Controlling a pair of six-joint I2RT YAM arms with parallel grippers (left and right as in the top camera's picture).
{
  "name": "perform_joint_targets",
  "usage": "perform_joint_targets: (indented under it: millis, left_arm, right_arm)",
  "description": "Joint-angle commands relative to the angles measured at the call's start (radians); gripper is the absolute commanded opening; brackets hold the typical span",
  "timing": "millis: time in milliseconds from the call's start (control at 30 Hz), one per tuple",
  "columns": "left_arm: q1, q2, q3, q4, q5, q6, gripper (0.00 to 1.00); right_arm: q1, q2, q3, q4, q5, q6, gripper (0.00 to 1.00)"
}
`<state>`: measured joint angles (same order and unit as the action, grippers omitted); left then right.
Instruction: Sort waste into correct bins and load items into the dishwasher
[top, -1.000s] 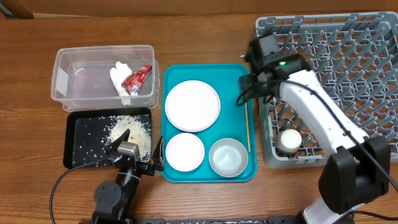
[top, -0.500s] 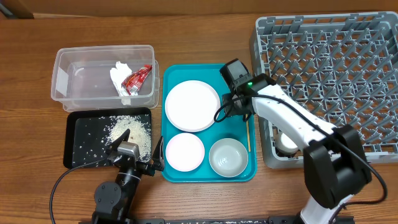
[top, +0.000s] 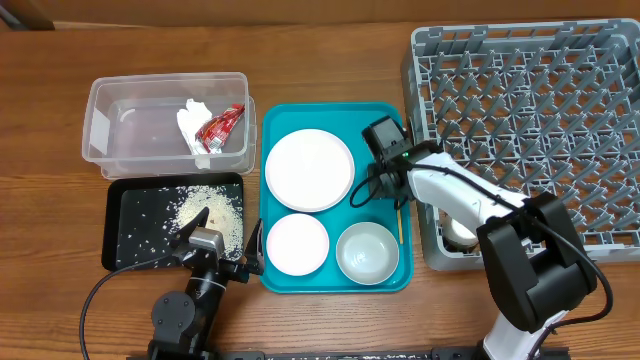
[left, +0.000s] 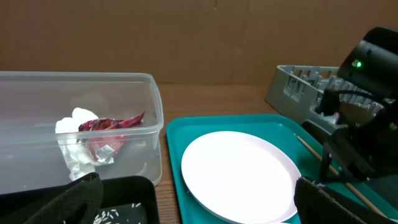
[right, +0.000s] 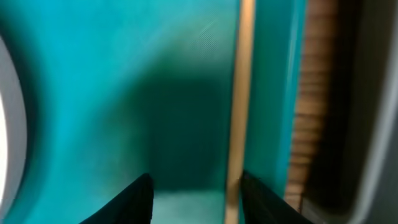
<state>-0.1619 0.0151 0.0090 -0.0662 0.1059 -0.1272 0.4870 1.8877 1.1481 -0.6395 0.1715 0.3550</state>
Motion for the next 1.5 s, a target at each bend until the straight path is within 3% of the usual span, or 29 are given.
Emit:
perform_joint_targets:
  millis: [0,267,333,700,867,1000,1133,1300,1367,1467]
  left_arm:
    - [0.005,-0.009,-0.004,0.000,0.014,-0.007,1.00]
    - [0.005,-0.009,-0.004,0.000,0.014,-0.007,1.00]
    - [0.005,-0.009,-0.004,0.000,0.014,-0.007,1.00]
    - [0.005,-0.009,-0.004,0.000,0.014,-0.007,1.00]
    - [0.005,-0.009,-0.004,0.000,0.014,-0.007,1.00]
    - [0.005,-0.009,-0.004,0.000,0.014,-0.007,1.00]
    - [0.005,-0.009,-0.004,0.000,0.014,-0.007,1.00]
    - [0.005,-0.009,-0.004,0.000,0.014,-0.007,1.00]
    - [0.005,-0.009,-0.004,0.000,0.014,-0.007,1.00]
    - [0.005,-0.009,-0.004,0.000,0.014,-0.007,1.00]
  right_arm:
    - [0.002,-0.011,-0.028,0.018,-0.003,0.012,0.45]
    - [0.002,-0.014,-0.004,0.002,-0.045,-0.003,0.08]
    - [0.002,-0.021,0.039,-0.041,-0.046,-0.003,0.04]
    - [-0.021,-0.167,0.371,-0.281,0.070,-0.021,0.04]
    - [-0.098,-0.194,0.377,-0.290,0.229,-0.100,0.04]
    - [-0.171,-0.174,0.345,-0.252,0.225,-0.212,0.04]
    - [-0.227,-0.140,0.309,-0.232,0.080,-0.282,0.04]
    - [-0.216,-0.134,0.307,-0.275,0.042,-0.284,0.22]
    - [-0.195,-0.155,0.325,-0.296,0.018,-0.274,0.37]
    - [-0.156,-0.210,0.342,-0.324,-0.054,-0.266,0.51]
